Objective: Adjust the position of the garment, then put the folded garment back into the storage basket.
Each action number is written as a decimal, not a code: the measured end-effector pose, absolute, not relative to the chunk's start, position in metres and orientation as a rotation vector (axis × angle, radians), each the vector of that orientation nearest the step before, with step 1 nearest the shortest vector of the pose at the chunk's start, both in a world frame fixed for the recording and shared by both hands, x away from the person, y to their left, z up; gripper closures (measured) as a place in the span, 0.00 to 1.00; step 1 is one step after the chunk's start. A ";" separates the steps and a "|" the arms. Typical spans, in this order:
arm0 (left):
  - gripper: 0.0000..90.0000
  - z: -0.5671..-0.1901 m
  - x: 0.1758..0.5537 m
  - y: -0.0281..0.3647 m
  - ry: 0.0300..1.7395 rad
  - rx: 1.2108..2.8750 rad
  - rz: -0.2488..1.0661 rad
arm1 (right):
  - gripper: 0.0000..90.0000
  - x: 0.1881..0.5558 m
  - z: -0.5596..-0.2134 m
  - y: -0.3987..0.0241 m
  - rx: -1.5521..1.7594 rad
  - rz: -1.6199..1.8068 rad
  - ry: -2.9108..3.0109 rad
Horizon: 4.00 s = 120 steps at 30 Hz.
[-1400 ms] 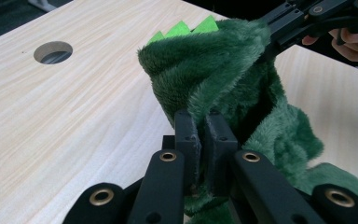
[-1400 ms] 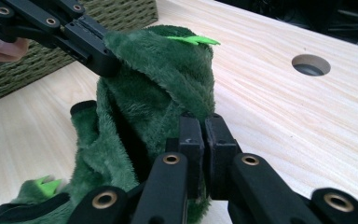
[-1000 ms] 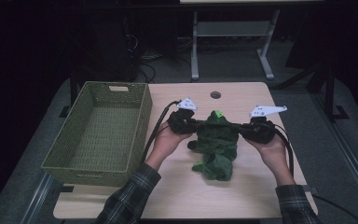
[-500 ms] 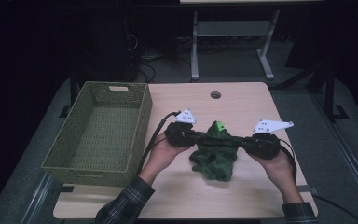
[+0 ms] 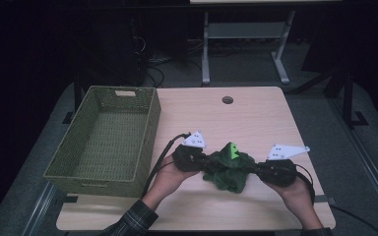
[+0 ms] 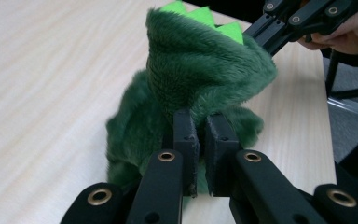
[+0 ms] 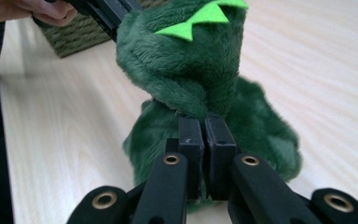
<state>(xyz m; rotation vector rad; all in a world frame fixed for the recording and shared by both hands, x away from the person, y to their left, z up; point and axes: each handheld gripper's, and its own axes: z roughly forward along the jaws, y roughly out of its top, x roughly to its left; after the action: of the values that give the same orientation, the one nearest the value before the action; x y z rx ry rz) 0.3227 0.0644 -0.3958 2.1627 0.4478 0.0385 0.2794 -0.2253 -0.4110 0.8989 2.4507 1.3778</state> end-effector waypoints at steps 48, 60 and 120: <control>0.72 -0.424 0.270 0.073 0.408 2.257 -0.006 | 0.76 0.229 -0.440 -0.240 0.968 1.399 2.548; 1.00 -0.413 0.306 0.057 0.460 2.244 0.018 | 1.00 0.267 -0.428 -0.228 0.947 1.368 2.505; 1.00 -0.462 0.273 0.005 0.307 2.344 -0.171 | 1.00 0.375 -0.455 -0.230 1.080 1.271 2.504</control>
<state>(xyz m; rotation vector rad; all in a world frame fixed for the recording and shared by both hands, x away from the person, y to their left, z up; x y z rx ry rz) 0.2731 0.0054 -0.4623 2.3439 0.3075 -0.1705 0.3747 -0.2297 -0.4548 1.0797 2.5038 1.2712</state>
